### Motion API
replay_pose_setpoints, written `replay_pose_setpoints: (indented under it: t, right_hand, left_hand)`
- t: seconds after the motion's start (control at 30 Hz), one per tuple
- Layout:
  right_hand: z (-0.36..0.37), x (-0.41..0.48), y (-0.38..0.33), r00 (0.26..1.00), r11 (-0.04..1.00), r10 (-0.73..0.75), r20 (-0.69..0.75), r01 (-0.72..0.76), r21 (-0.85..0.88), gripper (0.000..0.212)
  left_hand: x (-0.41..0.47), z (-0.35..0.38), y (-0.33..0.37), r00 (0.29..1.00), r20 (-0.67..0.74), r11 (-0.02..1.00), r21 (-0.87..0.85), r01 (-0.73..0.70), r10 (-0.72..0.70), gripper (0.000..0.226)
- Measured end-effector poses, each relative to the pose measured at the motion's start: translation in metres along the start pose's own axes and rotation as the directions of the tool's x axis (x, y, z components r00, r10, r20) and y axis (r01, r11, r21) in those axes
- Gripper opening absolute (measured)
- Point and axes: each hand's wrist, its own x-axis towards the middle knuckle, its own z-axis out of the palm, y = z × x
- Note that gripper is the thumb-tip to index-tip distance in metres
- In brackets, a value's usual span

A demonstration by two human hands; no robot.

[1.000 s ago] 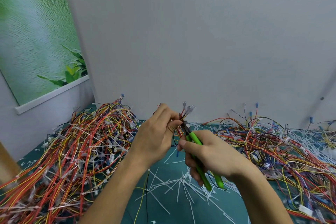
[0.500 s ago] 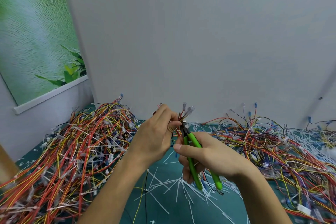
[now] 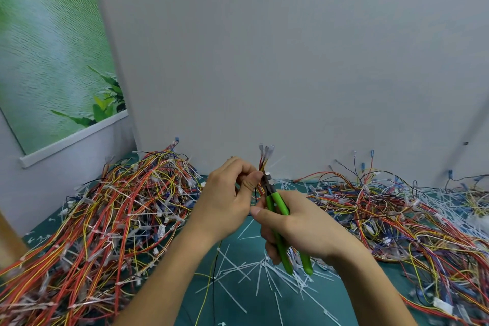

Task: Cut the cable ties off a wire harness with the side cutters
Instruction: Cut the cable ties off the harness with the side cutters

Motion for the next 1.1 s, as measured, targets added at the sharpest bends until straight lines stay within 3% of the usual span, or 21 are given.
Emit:
replay_pose_setpoints:
  t: [0.1, 0.27, 0.57, 0.83, 1.1]
  right_hand:
    - [-0.0016, -0.0002, -0.0008, 1.0, 1.0, 0.009, 0.0, -0.009, 0.014, 0.032]
    - [-0.0022, -0.0016, -0.0006, 1.0, 1.0, 0.003, -0.002, -0.003, -0.005, 0.026]
    - [0.0009, 0.0006, 0.0003, 0.999, 1.0, 0.021, -0.034, -0.02, 0.008, 0.023]
    - [0.0006, -0.0027, -0.003, 0.999, 0.999, 0.015, 0.034, -0.017, 0.041, 0.03]
    - [0.0039, -0.0001, -0.0003, 0.999, 1.0, 0.031, -0.028, -0.031, 0.002, 0.029]
  left_hand:
    - [-0.0009, 0.001, -0.0007, 0.996, 0.016, 0.995, -0.054, 0.084, -0.083, 0.035]
    - [0.0008, 0.0012, -0.0016, 0.993, 0.044, 0.975, -0.188, 0.117, -0.11, 0.023]
    - [0.0018, 0.0032, -0.0082, 0.982, 0.078, 0.924, -0.333, 0.189, -0.173, 0.029]
    - [0.0005, 0.0012, -0.006, 0.952, 0.164, 0.889, -0.346, 0.301, -0.258, 0.038]
    - [0.0019, 0.003, -0.0065, 0.951, 0.182, 0.88, -0.366, 0.302, -0.25, 0.036]
